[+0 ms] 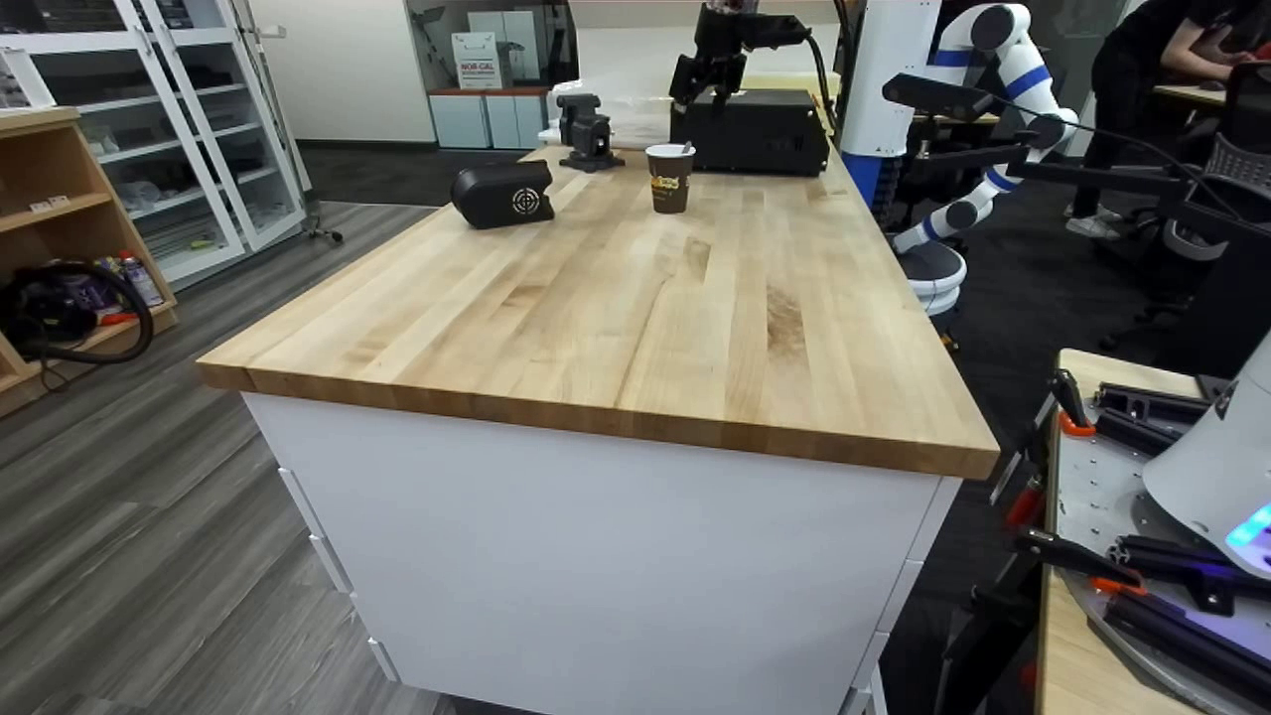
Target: Put the marker on the left side of the counter
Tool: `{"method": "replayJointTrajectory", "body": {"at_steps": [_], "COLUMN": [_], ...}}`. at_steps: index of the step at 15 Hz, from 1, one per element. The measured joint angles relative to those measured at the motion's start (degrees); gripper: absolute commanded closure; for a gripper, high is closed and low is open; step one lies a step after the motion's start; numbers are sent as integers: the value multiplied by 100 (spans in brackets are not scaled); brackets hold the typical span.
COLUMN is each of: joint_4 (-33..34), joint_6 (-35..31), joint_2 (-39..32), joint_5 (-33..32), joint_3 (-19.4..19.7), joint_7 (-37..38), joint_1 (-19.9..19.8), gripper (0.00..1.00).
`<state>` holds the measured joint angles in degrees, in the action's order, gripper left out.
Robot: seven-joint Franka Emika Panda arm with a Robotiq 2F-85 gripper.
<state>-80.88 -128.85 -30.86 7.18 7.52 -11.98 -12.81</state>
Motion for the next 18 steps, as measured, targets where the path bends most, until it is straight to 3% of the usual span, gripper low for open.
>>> {"method": "replayJointTrajectory", "body": {"at_steps": [10,11,14,16,17,18], "joint_4": [383,418,535,607,654,702], "joint_6": [74,126,278,374,417,450], "joint_2": [-336,-366,-468,-518,-549,-582], "joint_5": [0,0,0,0,0,0], "joint_3": [-50,-50,-58,-72,-78,-81], "joint_7": [0,0,0,0,1,2], "joint_1": [-26,-29,-46,-61,-70,-76], "gripper": [0,25,41,16,29,55]}}
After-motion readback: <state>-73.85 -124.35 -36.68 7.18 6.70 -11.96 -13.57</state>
